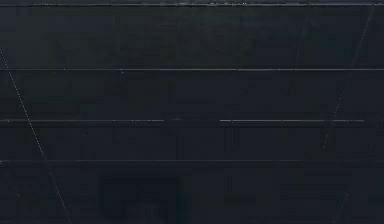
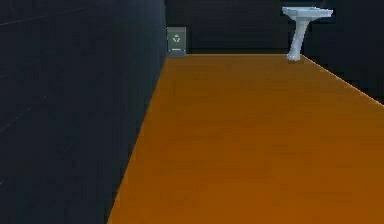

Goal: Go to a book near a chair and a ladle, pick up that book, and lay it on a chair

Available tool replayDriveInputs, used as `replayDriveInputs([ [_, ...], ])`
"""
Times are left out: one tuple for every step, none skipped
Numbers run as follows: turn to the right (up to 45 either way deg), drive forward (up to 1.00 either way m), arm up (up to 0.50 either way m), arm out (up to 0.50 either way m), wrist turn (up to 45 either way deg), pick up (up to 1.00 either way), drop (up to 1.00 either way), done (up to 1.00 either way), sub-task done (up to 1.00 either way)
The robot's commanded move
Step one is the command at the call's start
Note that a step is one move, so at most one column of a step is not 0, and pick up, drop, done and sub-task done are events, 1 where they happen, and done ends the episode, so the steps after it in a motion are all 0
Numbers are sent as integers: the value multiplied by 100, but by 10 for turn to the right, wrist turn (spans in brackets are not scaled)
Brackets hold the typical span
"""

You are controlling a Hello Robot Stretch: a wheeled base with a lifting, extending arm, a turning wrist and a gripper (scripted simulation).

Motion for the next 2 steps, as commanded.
replayDriveInputs([
  [-450, 0, 0, 0, 0, 0, 0, 0, 0],
  [-450, 0, 0, 0, 0, 0, 0, 0, 0],
])
